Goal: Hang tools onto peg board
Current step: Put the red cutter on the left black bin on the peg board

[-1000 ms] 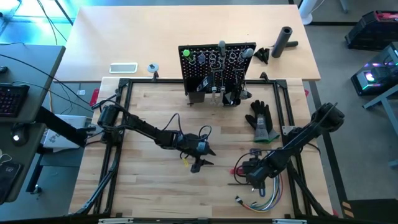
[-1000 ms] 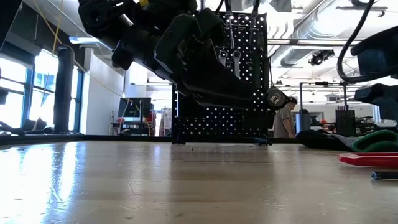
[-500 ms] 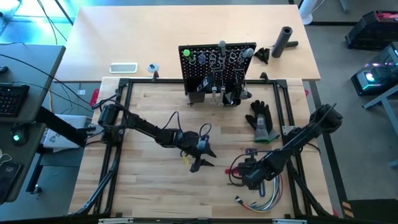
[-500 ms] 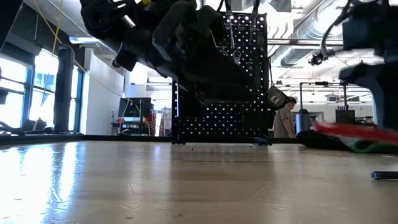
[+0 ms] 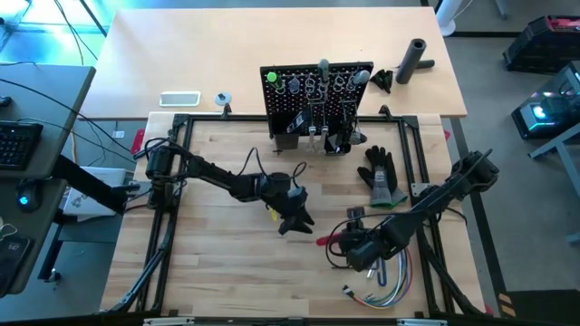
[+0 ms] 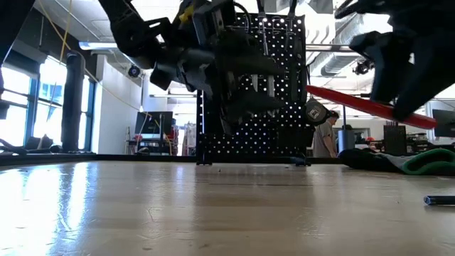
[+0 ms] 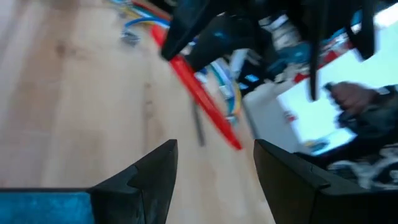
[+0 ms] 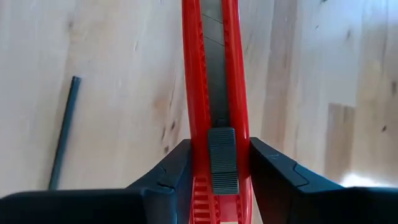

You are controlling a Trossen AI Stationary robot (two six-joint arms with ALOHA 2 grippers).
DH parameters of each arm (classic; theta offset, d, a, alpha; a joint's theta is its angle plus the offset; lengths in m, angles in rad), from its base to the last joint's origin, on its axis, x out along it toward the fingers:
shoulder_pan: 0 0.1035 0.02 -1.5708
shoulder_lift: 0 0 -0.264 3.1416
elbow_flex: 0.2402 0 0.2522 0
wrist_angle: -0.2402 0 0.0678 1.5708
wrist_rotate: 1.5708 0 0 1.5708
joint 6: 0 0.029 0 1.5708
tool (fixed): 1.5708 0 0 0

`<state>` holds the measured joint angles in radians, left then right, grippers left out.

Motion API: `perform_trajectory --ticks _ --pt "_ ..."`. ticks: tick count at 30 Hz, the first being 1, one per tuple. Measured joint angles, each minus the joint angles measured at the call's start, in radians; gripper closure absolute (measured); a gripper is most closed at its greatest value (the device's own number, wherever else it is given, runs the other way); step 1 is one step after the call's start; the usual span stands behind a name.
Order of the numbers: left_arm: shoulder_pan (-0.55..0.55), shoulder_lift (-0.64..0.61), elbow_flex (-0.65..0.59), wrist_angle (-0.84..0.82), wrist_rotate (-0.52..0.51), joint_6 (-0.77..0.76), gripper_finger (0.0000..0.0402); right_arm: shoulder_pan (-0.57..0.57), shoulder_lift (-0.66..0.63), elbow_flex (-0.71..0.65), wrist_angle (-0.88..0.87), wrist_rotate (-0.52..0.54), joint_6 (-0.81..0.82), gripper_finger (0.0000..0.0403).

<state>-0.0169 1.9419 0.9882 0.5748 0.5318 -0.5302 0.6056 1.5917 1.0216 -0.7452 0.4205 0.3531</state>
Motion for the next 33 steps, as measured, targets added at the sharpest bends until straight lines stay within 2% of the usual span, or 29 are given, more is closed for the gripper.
perform_trajectory --ticks 6,13,20,26,33 --pt "0.024 0.0 0.0 0.03 0.028 -0.115 0.0195 -0.037 0.0 0.028 -0.006 0.032 -0.112 0.0284" --pt "0.044 0.0 0.0 0.03 0.07 -0.175 0.0195 -0.093 0.0 0.068 0.0 0.071 -0.236 0.0284" --pt "0.037 0.0 0.026 0.036 0.152 -0.235 0.0195 -0.156 0.009 0.093 0.016 0.035 -0.344 0.0284" --pt "0.035 0.0 0.043 0.005 0.193 -0.264 0.0195 -0.174 0.102 0.179 -0.003 0.025 -0.449 0.0284" --pt "0.035 0.0 0.045 -0.106 0.157 -0.241 0.0218 -0.183 0.197 0.322 -0.13 0.086 -0.487 0.0284"
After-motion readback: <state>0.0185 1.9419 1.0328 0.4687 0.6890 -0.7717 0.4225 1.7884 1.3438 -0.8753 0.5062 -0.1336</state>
